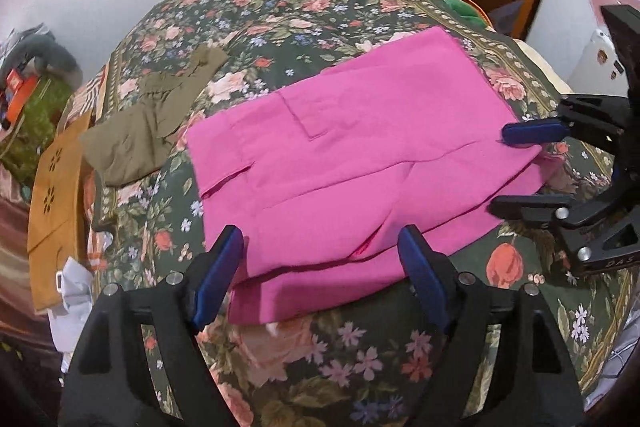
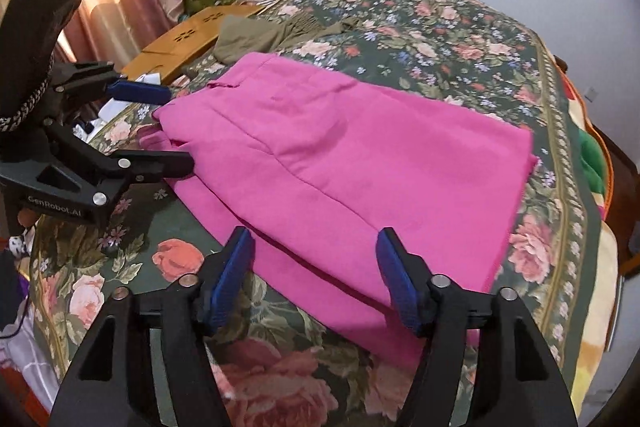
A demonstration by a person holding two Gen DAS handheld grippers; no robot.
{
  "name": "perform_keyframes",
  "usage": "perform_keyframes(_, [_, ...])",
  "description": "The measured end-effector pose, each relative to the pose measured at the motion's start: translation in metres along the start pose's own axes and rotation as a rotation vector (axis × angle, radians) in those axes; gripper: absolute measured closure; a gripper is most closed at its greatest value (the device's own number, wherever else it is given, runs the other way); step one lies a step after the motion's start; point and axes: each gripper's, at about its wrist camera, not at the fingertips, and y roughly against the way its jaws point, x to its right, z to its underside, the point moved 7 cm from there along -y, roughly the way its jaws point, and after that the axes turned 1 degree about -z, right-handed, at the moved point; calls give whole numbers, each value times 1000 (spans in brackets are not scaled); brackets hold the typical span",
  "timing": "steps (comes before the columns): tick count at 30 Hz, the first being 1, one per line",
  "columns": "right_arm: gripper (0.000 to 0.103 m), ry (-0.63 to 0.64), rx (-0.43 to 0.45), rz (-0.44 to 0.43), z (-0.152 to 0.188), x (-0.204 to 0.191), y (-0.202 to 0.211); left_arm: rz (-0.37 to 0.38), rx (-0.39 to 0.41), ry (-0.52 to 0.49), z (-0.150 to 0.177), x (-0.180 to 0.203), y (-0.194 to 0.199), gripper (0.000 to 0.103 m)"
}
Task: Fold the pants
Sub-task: 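Lower the folded pants onto the quilt and open both grippers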
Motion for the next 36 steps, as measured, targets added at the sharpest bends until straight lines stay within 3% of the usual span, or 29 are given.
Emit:
perform_keyframes(2, [57, -1, -3, -19, -2, -1, -2, 11, -1, -14, -2, 4, -1, 23])
perform_keyframes(4, [75, -3, -11, -38, -4, -2, -4, 21, 0, -21, -4, 7, -3, 23])
perform_keyframes(9, [94, 8, -4, -45, -9, -7, -5, 32, -12, -49, -6, 17, -8, 23])
perform_keyframes(15, [97, -2, 57, -31, -15, -5, 7, 13, 0, -44, -11, 16, -11, 28])
perform_keyframes(20, [98, -5, 72, -23, -16, -5, 14, -5, 15, -23, -15, 11, -7, 58])
perform_keyframes(22, [98, -7, 75, -21, -15, -5, 16, -11, 27, -24, -15, 10, -3, 77])
perform_keyframes(25, [98, -9, 82, -19, -14, -5, 20, -2, 36, -29, -13, 13, 2, 87])
perform_keyframes(36, [98, -11, 76, -16, -4, -11, 25, 23, 34, -26, -2, 24, 16, 91])
